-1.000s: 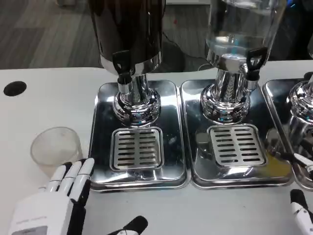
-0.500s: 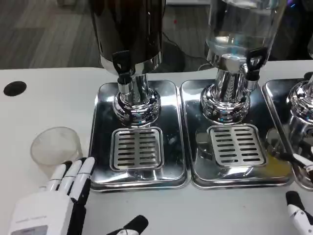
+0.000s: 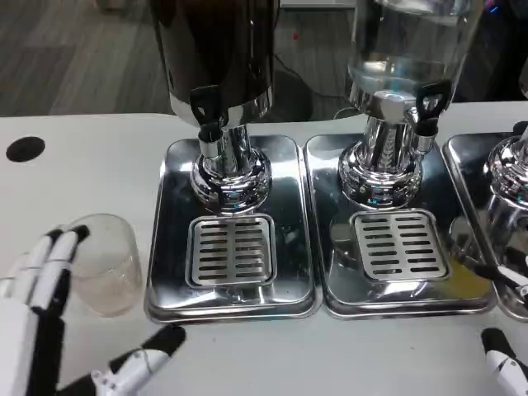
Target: Grasp the cup under the faucet to collect the drink, then remove the cup.
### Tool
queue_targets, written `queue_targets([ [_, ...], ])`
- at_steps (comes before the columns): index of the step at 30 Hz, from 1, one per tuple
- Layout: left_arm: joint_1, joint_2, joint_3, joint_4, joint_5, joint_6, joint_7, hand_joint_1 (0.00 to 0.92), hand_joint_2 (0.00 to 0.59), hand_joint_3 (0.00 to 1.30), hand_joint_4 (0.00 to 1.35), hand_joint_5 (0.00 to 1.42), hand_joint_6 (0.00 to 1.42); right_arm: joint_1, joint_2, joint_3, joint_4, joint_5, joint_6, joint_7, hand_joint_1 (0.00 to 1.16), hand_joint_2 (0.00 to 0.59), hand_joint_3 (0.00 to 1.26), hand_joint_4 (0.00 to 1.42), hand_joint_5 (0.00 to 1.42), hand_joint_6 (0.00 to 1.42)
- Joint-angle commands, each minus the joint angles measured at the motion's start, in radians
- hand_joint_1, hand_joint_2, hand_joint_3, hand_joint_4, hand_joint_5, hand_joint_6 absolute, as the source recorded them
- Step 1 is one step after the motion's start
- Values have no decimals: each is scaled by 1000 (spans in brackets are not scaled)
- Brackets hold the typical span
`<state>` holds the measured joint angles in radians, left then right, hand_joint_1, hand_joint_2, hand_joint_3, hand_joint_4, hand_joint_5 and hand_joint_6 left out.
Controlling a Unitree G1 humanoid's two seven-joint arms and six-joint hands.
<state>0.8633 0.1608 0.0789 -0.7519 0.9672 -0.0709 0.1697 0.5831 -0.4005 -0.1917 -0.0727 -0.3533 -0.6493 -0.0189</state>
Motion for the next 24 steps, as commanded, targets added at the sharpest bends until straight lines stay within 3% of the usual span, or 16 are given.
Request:
queue_targets([
  [1,-82,-4,72,-1,-17,80,-66,0,45,134,54,160,376,11,-12,-5,9,27,-35,11,438,427,200,22,0,0],
  [6,-211,23,126,52,-14,179,-154,0,48,137,66,193,419,40,-10,1,0,58,-73,28,438,427,200,22,0,0],
  [11,-325,64,132,137,21,256,-210,30,47,137,67,217,474,63,-10,-4,10,74,-109,39,438,427,201,22,0,0],
  [24,-514,100,3,314,162,378,-244,102,51,146,111,318,590,89,-24,-34,76,121,-176,62,459,425,215,31,0,0],
])
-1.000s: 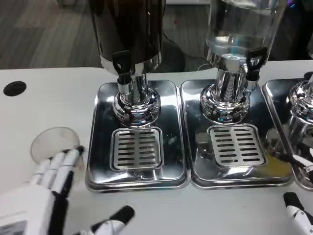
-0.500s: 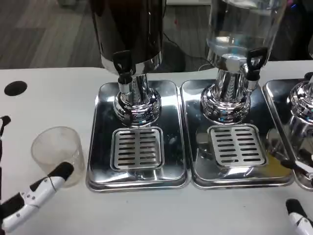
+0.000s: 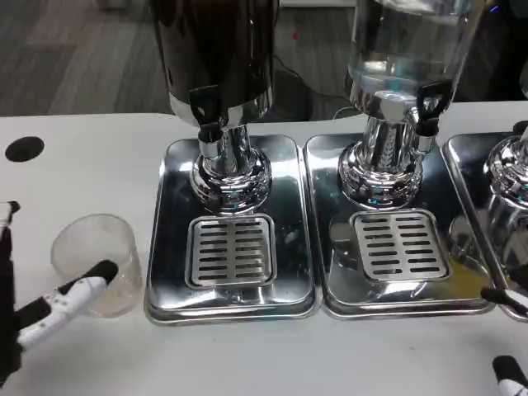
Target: Grasp the cup under the faucet to collect the drink, then remove the cup.
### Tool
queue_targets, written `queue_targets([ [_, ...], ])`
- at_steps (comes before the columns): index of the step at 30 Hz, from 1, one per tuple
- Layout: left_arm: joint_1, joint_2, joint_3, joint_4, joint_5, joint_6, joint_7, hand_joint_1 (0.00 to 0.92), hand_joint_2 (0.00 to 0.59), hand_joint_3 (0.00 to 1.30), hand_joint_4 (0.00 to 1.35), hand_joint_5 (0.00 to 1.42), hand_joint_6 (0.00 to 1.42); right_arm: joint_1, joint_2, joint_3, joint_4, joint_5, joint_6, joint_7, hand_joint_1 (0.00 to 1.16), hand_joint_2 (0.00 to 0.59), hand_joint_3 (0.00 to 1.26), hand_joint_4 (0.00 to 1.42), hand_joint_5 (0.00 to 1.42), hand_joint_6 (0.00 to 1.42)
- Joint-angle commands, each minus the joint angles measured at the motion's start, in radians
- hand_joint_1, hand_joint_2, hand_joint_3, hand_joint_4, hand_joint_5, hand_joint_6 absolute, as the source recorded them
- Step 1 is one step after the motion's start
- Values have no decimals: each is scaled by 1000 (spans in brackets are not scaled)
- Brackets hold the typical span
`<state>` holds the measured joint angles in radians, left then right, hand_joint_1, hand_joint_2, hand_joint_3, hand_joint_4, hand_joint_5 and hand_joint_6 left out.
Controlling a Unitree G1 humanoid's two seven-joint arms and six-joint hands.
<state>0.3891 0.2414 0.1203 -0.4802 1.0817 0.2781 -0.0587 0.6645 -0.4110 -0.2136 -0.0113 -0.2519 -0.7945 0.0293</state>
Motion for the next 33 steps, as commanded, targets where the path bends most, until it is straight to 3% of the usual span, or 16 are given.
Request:
queue_targets([
  [1,-52,22,-48,54,58,38,-19,105,55,147,112,322,602,8,-13,-13,17,21,-33,15,460,425,216,31,0,0],
  [26,-241,85,-211,241,98,172,-51,132,54,157,156,377,626,1,-22,-14,108,79,-92,61,471,425,222,32,0,0],
  [33,-275,104,-256,276,112,195,-60,260,68,157,164,413,660,-5,-23,-14,128,102,-108,73,478,450,222,32,0,0],
])
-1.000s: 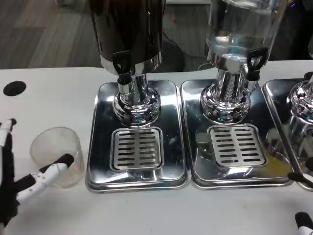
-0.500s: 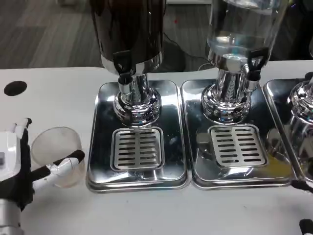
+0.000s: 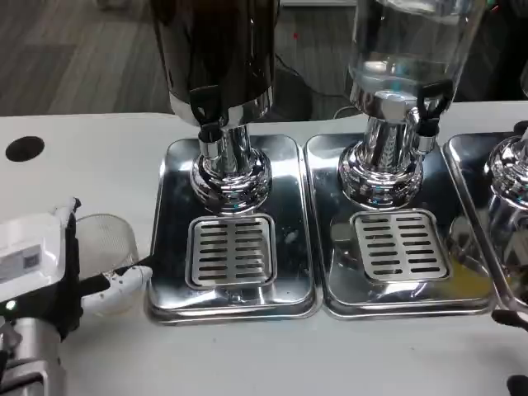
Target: Grasp the cup under the faucet to collect the drink, then remove the cup.
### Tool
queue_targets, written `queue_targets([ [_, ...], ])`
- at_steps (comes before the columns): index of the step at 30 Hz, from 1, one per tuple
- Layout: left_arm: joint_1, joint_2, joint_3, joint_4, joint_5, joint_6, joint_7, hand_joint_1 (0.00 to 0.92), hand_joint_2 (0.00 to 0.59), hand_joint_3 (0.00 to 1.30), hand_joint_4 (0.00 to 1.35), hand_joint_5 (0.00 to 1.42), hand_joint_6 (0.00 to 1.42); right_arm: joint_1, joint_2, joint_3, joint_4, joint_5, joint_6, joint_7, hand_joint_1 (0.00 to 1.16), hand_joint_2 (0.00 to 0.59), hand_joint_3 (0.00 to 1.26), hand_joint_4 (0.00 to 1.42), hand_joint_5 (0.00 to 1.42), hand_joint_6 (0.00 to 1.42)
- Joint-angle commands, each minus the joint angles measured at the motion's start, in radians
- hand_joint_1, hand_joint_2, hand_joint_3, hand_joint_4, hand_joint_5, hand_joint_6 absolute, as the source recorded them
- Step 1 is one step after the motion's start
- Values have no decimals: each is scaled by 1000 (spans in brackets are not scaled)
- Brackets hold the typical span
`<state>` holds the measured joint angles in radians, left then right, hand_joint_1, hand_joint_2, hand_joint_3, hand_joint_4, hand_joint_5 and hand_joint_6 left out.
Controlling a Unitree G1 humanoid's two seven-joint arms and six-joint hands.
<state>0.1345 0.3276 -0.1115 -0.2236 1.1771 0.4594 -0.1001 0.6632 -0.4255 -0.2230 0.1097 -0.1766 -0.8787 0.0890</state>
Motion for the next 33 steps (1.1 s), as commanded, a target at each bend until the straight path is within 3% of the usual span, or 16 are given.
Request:
queue_targets([
  [1,-25,20,-30,23,19,15,-19,275,70,157,167,414,677,-4,-8,-5,9,31,-25,14,478,451,222,32,0,0],
  [12,-41,32,-70,48,36,26,13,343,97,314,376,596,805,-13,-11,-7,24,50,-37,30,482,455,219,32,0,0],
  [20,-31,23,-85,67,37,27,123,365,134,475,564,780,962,-27,-10,4,36,43,-35,42,483,431,212,32,0,0],
  [33,-33,23,-89,59,12,19,191,393,137,555,645,878,1039,-36,-6,26,64,33,-41,46,479,426,209,32,0,0],
])
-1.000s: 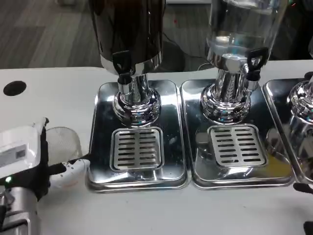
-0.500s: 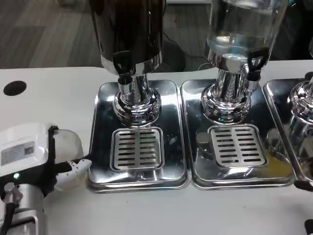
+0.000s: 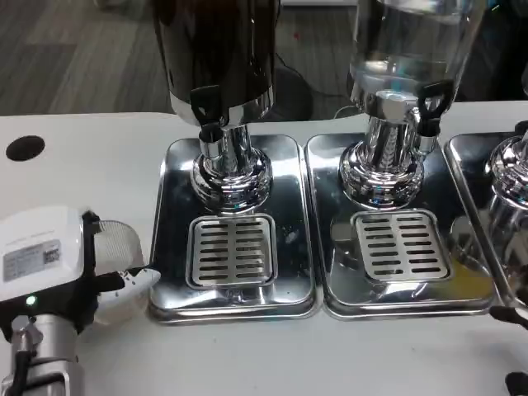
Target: Grasp the cup under the faucet to collect the drink, then remove the cup.
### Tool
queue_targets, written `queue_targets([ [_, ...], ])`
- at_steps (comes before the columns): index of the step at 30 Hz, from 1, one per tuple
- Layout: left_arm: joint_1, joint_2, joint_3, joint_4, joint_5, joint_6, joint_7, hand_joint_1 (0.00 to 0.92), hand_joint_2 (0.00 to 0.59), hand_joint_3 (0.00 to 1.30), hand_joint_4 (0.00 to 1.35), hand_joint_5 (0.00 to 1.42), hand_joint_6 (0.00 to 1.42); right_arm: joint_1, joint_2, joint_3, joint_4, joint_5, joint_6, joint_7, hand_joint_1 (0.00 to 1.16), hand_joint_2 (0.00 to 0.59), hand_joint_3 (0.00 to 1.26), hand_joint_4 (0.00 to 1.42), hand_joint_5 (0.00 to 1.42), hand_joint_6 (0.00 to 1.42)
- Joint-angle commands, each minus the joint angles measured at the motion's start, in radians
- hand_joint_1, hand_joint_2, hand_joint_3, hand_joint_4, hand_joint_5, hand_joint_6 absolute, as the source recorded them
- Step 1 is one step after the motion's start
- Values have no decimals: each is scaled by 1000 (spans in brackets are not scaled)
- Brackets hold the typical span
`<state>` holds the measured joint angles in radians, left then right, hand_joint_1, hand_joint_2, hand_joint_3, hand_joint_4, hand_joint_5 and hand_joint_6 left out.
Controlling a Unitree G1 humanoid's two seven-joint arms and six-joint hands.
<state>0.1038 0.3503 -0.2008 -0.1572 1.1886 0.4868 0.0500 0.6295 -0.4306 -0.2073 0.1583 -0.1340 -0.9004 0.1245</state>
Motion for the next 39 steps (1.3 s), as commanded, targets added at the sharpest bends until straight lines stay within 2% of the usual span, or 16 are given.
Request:
queue_targets([
  [1,-1,0,1,-11,-1,-9,44,393,137,556,644,878,1039,-2,-1,11,19,-11,-22,10,479,426,209,32,0,0],
  [15,8,-13,9,-141,6,-20,47,394,133,569,644,886,1046,-5,-5,28,52,-9,-50,9,479,426,209,32,0,0],
  [22,-56,-35,-2,-127,15,-15,18,398,135,574,644,890,1049,-6,-9,29,53,0,-61,13,479,426,208,32,0,0],
  [33,-188,-93,-85,-20,34,8,-4,412,132,576,644,891,1060,14,-24,12,97,29,-109,22,486,418,200,32,0,0],
  [39,-240,-139,-153,51,50,18,6,414,132,576,644,891,1058,15,-40,3,127,62,-130,35,489,416,200,32,0,0],
])
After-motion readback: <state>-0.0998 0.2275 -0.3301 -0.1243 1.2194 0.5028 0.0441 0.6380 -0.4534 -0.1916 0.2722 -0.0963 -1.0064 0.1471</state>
